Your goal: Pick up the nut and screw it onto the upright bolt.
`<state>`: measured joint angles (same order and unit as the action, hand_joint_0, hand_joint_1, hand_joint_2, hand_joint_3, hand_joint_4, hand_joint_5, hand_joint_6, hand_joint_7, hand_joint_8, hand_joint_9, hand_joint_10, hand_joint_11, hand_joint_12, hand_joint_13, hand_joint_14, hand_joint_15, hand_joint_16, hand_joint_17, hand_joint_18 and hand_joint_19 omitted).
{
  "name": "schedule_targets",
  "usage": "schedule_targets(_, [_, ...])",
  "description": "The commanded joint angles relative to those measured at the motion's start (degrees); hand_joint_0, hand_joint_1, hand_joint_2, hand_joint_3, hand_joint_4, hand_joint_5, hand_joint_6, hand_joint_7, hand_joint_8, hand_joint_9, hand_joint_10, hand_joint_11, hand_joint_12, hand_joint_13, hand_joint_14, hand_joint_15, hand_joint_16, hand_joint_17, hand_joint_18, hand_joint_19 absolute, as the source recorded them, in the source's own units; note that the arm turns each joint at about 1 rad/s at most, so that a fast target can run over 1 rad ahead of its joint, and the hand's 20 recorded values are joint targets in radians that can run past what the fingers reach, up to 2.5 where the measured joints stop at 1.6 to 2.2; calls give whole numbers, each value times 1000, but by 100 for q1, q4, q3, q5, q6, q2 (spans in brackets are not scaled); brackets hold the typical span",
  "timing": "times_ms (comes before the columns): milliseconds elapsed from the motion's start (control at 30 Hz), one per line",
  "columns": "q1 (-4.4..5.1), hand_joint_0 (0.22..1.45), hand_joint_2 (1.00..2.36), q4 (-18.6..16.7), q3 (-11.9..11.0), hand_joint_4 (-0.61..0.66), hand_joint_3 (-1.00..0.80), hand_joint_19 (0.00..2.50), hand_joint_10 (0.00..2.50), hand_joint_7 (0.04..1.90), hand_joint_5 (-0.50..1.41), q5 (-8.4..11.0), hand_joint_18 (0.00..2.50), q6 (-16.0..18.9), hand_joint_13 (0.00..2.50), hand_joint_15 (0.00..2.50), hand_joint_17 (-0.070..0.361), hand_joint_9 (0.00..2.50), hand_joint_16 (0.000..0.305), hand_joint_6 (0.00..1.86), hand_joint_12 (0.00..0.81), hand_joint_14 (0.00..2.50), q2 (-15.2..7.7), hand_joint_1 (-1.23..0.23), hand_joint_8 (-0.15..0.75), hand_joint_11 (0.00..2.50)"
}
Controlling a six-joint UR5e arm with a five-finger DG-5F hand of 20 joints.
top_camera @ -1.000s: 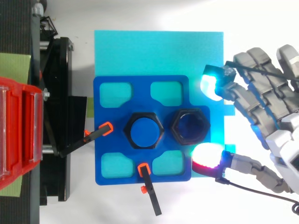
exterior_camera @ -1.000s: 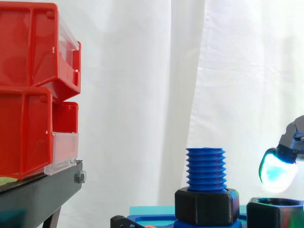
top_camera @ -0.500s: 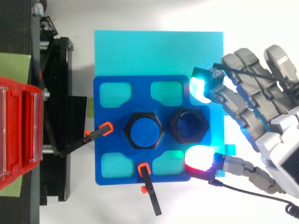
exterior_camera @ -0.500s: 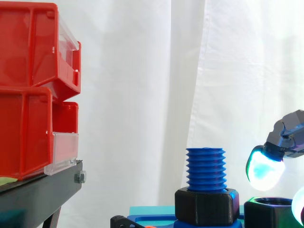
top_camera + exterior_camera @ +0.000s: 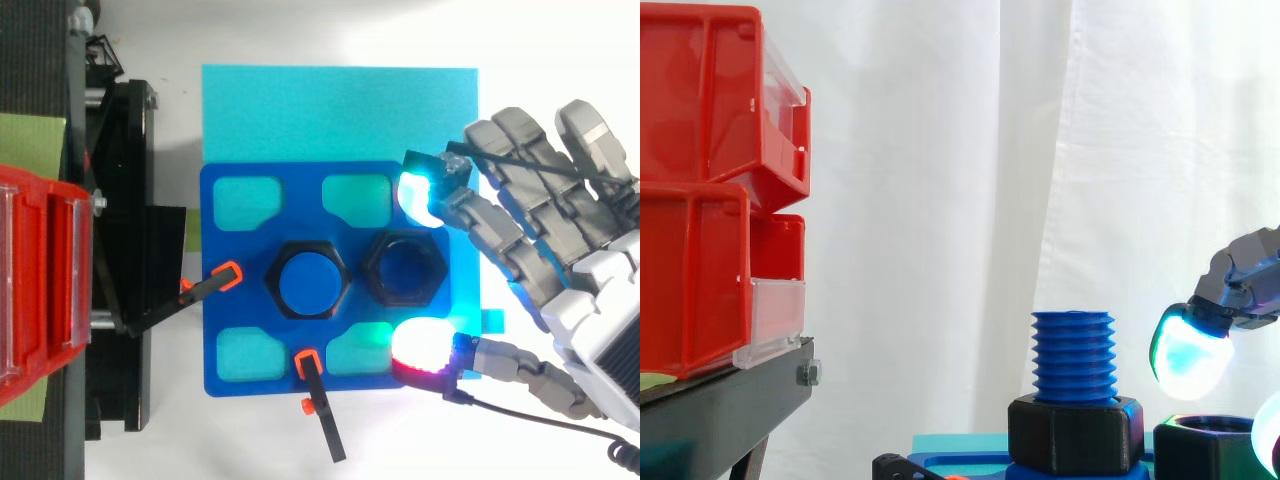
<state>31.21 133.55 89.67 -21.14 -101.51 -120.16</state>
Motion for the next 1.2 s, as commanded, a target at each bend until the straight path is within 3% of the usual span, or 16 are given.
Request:
schedule_targets(0, [-1, 383, 1000, 4, -2, 232, -500, 0, 0, 754, -226, -5, 58, 8, 327, 0, 114, 341, 51, 502, 401, 0, 2, -586, 291, 0])
schedule_targets(133, [-1, 408, 1000, 22, -2, 230, -500, 0, 0, 757, -220, -13, 79, 8, 342, 0, 108, 363, 48, 502, 389, 0, -104, -582, 285, 0])
schedule_targets(833, [-1, 504, 1000, 110, -2, 252, -500, 0, 0, 905, -179, -48, 166, 61, 435, 0, 84, 465, 38, 503, 336, 0, -104, -563, 264, 0])
schedule_targets(1167, [-1, 570, 1000, 285, -2, 246, -500, 0, 0, 1163, -139, -119, 253, 70, 509, 0, 72, 547, 32, 501, 305, 0, -86, -625, 256, 0])
